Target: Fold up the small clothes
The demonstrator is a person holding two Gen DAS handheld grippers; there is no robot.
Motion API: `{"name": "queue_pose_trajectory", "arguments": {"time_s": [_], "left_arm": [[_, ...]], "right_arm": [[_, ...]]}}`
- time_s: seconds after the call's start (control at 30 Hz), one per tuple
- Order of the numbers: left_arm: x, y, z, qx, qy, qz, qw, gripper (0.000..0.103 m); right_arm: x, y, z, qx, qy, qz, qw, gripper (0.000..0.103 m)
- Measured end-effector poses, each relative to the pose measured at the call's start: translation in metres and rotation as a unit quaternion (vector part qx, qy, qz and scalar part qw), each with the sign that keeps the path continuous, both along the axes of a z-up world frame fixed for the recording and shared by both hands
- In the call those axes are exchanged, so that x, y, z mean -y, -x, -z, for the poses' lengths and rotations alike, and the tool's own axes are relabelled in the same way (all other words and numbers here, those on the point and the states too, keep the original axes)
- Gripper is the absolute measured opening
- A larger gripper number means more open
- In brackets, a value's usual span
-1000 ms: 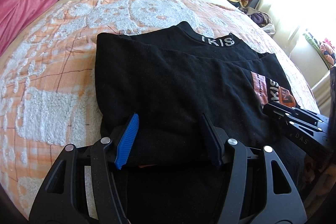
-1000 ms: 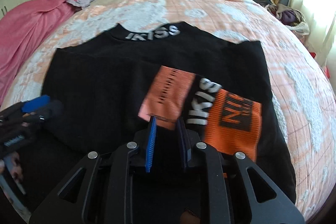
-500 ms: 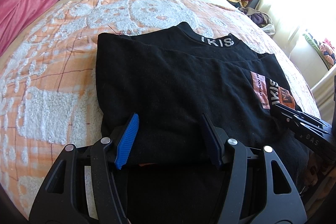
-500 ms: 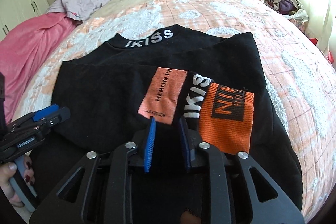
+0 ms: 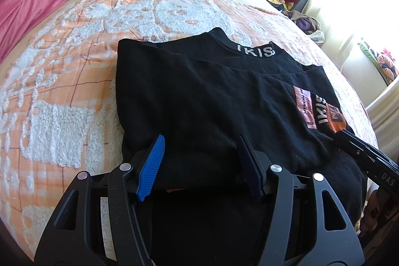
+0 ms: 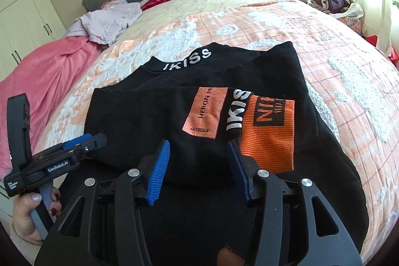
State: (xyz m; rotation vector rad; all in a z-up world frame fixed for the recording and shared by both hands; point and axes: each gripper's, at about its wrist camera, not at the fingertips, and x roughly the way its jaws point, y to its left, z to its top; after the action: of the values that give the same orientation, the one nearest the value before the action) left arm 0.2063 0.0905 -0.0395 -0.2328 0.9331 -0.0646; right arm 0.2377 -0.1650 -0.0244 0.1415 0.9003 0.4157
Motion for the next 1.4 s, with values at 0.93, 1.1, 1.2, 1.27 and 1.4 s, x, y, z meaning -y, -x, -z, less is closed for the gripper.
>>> {"name": "queue_pose_trajectory", "arguments": {"time_s": [0.93,1.1,1.2,1.27,1.4], "left_arm": [[-0.001,0.019,-0.029,0.034,-0.007,-0.001,0.9994,0.064],[-0.002,0.023,-0.037,0.046,-0.010,-0.006,0.9989,0.071],[-0.004,0.027,-0.042,0.054,-0.012,-0.012,0.9984,0.078],[-0.003,0.029,-0.046,0.059,-0.016,-0.015,0.9980,0.081],[-0.003,0.033,-0.051,0.067,-0.022,-0.017,0.9974,0.091]], "right_arm": [[0.027,0.019,-0.027,0.032,-0.020,0.042,0.998,0.090],[0.030,0.023,-0.032,0.038,-0.022,0.043,0.998,0.093],[0.032,0.025,-0.035,0.042,-0.024,0.043,0.998,0.094],[0.032,0.028,-0.037,0.047,-0.021,0.042,0.998,0.095],[0.033,0.032,-0.042,0.053,-0.022,0.042,0.997,0.097]]}}
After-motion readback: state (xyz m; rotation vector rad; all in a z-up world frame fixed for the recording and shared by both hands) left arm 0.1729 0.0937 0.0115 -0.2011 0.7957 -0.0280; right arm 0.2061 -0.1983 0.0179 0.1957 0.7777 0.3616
